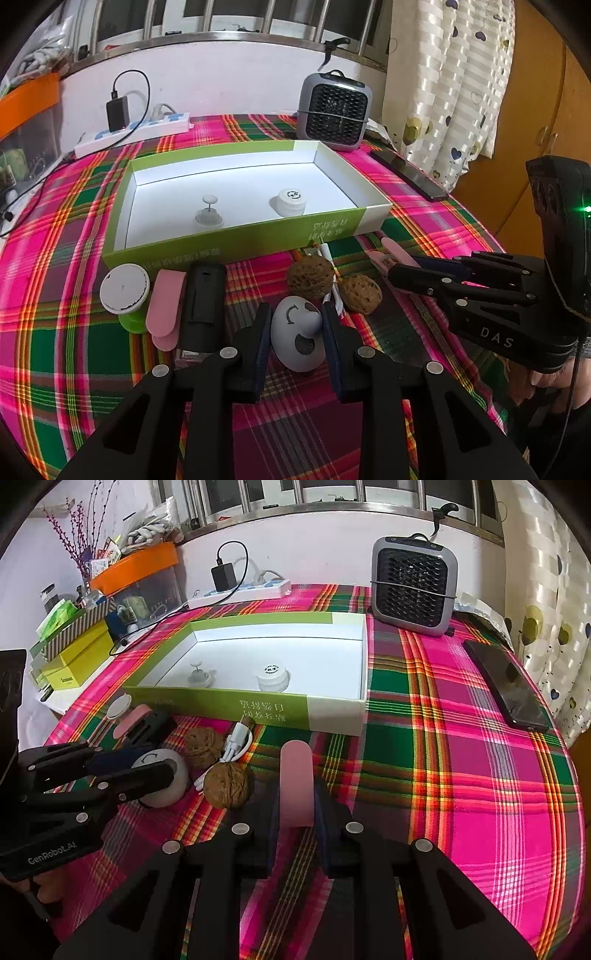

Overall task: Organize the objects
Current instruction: 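Grasp the pink oblong case with right gripper while left gripper approaches the white face gadget, then grasp the white face gadget with left gripper and lift it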

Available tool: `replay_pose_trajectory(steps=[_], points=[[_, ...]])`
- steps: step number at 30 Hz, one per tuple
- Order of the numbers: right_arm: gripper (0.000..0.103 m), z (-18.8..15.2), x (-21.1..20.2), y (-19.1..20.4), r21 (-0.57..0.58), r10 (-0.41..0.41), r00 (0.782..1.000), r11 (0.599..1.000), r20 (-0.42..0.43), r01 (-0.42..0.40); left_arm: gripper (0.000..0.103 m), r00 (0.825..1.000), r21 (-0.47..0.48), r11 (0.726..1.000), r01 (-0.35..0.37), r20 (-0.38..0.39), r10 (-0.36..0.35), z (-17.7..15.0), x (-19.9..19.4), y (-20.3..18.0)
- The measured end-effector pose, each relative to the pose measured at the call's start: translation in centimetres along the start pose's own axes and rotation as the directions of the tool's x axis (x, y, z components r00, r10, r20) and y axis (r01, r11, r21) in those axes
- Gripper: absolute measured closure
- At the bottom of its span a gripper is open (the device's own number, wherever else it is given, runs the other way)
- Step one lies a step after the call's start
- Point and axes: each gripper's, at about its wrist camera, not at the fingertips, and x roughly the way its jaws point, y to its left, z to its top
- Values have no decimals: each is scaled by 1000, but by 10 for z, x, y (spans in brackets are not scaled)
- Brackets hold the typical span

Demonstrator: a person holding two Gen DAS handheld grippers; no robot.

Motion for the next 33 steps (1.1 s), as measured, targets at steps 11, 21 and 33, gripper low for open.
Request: replay_pose_trajectory(steps=[11,21,33], points=[[85,-1,-16,3,3,30,998,1000,54,-30,78,999,-16,1000,9,47,-8,3,-16,2],[85,1,-21,7,-8,44,997,999,66,-43,78,998,-31,999,9,55,-7,3,-20,5],[85,18,-21,22,-64,53,995,997,85,-48,78,996,-35,999,-6,86,9,19,-24,10]])
